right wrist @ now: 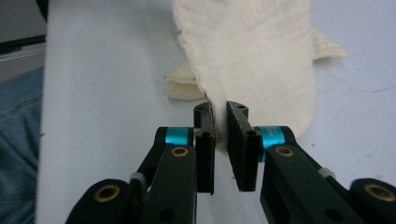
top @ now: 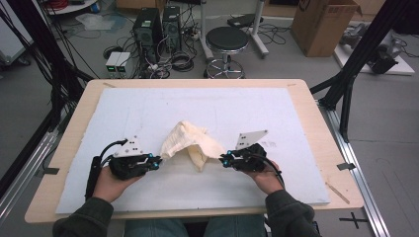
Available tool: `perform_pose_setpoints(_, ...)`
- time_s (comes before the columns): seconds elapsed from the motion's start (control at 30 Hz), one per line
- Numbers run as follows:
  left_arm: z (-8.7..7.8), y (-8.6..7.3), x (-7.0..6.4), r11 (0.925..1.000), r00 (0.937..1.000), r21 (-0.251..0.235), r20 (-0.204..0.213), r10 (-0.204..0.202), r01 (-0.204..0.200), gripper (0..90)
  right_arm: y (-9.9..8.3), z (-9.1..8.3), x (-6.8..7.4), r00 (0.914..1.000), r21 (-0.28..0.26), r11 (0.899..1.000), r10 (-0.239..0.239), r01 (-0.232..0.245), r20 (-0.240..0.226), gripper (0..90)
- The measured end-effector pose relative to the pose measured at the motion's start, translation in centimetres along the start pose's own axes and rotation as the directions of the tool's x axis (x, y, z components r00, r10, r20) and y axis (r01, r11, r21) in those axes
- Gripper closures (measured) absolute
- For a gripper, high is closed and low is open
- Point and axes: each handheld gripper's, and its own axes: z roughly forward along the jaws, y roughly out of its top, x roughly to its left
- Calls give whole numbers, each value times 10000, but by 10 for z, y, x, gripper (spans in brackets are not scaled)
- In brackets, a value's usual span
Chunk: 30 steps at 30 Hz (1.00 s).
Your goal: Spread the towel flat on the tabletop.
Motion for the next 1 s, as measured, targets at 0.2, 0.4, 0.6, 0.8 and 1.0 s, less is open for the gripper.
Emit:
perform_pose_setpoints(0.2, -14, 0, -12, 9991, 9992, -150, -56, 408, -408, 839, 1, -27, 16, 9993, -183, 9991, -382, 383, 63, 814)
perform_pose_setpoints(0.4, -23, -10, -31, 9974, 9973, 5, 48, 726, -726, 837, -7, -43, 42, 9976, -34, 9978, -666, 665, -206, 811)
perform_pose_setpoints(0.6, -25, -27, -48, 9956, 9957, 261, 258, 891, -897, 832, -21, -39, 63, 9940, 429, 9960, -746, 782, -800, 809)
perform_pose_setpoints(0.8, -20, -47, -58, 9965, 9951, 389, 684, 707, -734, 813, -38, -17, 71, 9882, 921, 9940, -457, 596, -1461, 799)
perform_pose_setpoints(1.0, -24, -46, -57, 9981, 9953, 128, 769, 594, -606, 523, -35, -19, 68, 9878, 499, 9978, -362, 442, -1513, 664)
